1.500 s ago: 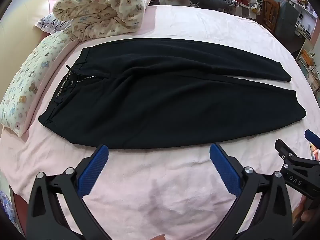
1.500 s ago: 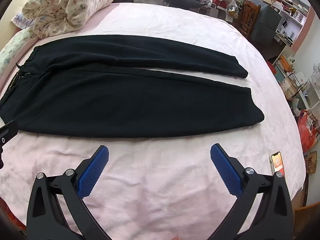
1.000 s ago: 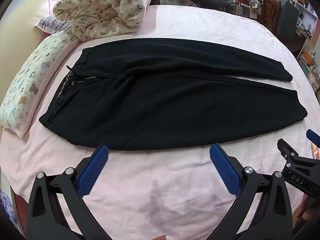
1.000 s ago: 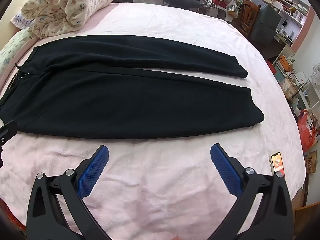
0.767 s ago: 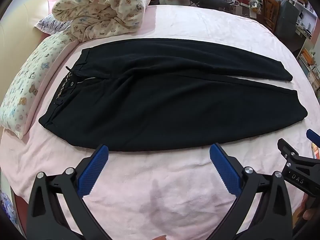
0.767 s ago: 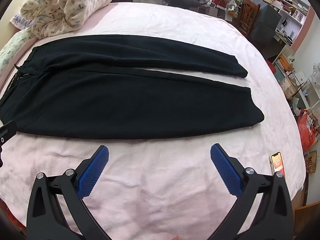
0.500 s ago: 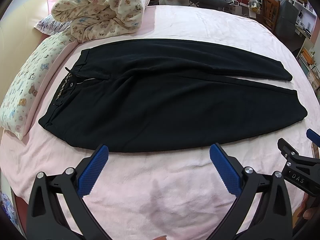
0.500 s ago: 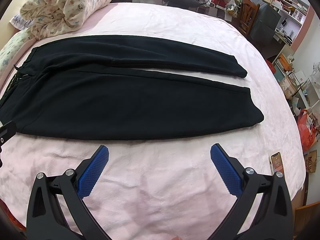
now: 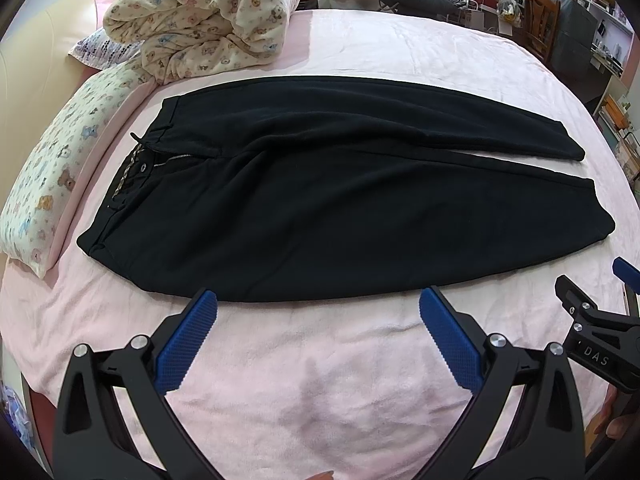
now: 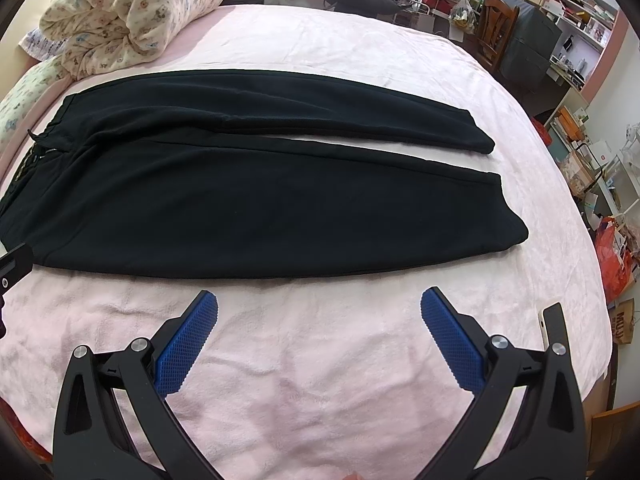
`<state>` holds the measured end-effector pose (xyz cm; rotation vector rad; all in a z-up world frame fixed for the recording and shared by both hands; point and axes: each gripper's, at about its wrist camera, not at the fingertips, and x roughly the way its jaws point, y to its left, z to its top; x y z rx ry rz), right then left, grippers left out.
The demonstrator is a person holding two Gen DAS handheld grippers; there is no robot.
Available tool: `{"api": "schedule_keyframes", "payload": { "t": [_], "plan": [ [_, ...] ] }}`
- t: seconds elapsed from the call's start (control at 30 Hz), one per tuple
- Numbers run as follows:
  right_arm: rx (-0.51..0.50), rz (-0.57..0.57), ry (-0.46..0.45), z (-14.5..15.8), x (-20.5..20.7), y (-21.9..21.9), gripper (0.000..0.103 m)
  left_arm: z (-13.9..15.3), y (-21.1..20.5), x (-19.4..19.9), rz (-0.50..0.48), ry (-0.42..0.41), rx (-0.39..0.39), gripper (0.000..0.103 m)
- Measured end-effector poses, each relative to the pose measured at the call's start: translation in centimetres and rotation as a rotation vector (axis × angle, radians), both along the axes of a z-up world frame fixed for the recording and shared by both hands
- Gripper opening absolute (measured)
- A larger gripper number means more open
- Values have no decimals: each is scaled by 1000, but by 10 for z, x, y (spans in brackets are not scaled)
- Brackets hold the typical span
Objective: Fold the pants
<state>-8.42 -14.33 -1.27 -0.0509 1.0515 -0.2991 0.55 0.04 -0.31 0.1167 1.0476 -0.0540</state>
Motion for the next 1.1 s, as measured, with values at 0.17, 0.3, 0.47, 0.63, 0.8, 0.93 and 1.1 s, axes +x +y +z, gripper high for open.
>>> {"api": "schedule_keyframes", "payload": {
  "t": [0.17, 0.3, 0.47, 0.63, 0.8, 0.93, 1.1],
  "plan": [
    [0, -1, 0, 0, 0, 0, 102, 0, 0, 0, 0, 2, 1, 101],
    [0, 0, 1, 1, -1, -1, 102, 0, 0, 0, 0, 1, 0, 101],
    [1, -1, 1, 0, -1, -1, 102, 0, 0, 0, 0, 2, 1, 101],
    [4, -4, -1, 1, -3, -3, 102, -1, 0, 0, 0, 1, 0, 101],
    [4, -5, 1, 1, -2, -2, 102, -2, -1, -2, 0, 3, 2, 101],
    [5, -7, 3, 0, -2, -1, 102, -4, -2, -3, 0, 6, 2, 101],
    [6, -8, 4, -1, -2, -2, 102, -7, -3, -4, 0, 8, 3, 101]
  ]
}}
